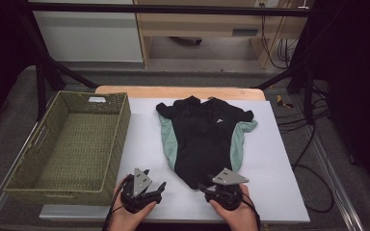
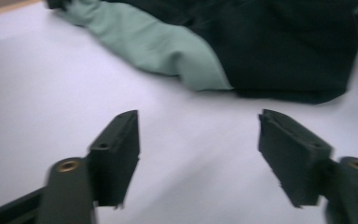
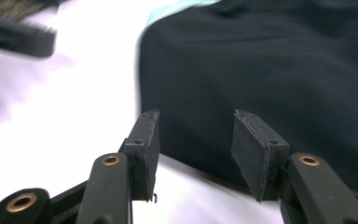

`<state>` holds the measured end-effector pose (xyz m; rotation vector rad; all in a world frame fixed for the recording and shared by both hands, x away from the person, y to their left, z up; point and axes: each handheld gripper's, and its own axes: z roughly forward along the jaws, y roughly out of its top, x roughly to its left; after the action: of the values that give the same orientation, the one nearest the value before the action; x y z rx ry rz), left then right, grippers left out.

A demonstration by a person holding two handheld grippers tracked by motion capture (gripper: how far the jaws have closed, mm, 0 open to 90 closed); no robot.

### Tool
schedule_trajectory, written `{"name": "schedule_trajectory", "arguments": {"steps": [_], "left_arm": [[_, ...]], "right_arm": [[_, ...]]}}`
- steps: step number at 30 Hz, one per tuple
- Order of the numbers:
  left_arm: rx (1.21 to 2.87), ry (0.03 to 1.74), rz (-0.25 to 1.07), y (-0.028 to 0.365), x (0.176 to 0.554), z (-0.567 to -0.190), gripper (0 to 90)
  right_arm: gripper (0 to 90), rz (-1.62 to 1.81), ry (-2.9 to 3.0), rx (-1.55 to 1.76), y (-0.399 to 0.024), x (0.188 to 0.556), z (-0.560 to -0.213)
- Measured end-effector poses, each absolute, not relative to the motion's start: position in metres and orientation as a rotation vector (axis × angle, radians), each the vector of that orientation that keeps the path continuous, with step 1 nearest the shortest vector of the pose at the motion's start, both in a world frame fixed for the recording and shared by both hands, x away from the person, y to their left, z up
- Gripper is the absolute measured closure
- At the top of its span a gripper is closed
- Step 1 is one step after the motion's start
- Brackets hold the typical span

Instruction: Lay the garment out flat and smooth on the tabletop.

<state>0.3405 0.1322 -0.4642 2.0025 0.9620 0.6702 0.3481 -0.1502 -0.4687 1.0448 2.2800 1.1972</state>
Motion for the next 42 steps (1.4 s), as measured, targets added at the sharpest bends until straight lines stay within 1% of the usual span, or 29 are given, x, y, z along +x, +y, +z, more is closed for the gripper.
{"name": "schedule_trajectory", "arguments": {"steps": [4,6,7,8,9,10,11,15,19,22,26,31,33,36,39,42], "left_arm": [[1.981,1.021,0.600,0.139,0.346,-0.468,25.0],[1.978,1.030,0.609,0.139,0.346,-0.467,23.9],[1.973,1.025,0.618,0.139,0.346,-0.466,23.9],[1.977,1.019,0.629,0.139,0.346,-0.465,24.0],[1.977,1.018,0.636,0.139,0.345,-0.465,24.0],[1.975,1.022,0.642,0.140,0.345,-0.465,24.0],[1.977,1.023,0.640,0.141,0.345,-0.465,24.0],[1.973,1.028,0.634,0.143,0.346,-0.465,24.2],[1.980,1.029,0.623,0.142,0.346,-0.466,24.4],[1.987,1.024,0.613,0.140,0.347,-0.468,24.4],[1.998,1.020,0.607,0.139,0.346,-0.468,24.3],[1.999,1.025,0.591,0.139,0.348,-0.471,24.1],[2.002,1.030,0.587,0.139,0.348,-0.471,24.0],[2.000,1.028,0.589,0.139,0.348,-0.471,23.9],[2.002,1.027,0.588,0.140,0.347,-0.471,23.9],[2.008,1.019,0.591,0.138,0.347,-0.471,24.0]], "right_arm": [[46.2,1.150,2.344,0.975,-0.124,0.352,-0.476],[47.1,1.118,2.353,0.961,-0.115,0.356,-0.479],[51.7,1.098,2.352,0.959,-0.112,0.359,-0.480],[59.2,1.069,2.353,0.946,-0.109,0.361,-0.482],[68.6,1.033,2.348,0.935,-0.108,0.364,-0.483],[75.2,1.019,2.342,0.929,-0.108,0.366,-0.483],[84.2,1.029,2.354,0.927,-0.110,0.369,-0.481],[85.8,1.155,2.308,0.997,-0.128,0.375,-0.460],[85.8,1.185,2.208,1.067,-0.155,0.397,-0.438],[85.7,1.127,2.191,1.148,-0.174,0.432,-0.435],[85.7,1.052,2.170,1.303,-0.196,0.477,-0.448],[84.3,0.985,2.162,1.430,-0.213,0.505,-0.471],[81.5,1.040,2.154,1.472,-0.217,0.507,-0.473],[69.9,1.036,2.122,1.446,-0.217,0.501,-0.464],[61.6,1.055,2.080,1.399,-0.215,0.482,-0.450],[55.9,1.070,2.038,1.329,-0.211,0.458,-0.436]]}}
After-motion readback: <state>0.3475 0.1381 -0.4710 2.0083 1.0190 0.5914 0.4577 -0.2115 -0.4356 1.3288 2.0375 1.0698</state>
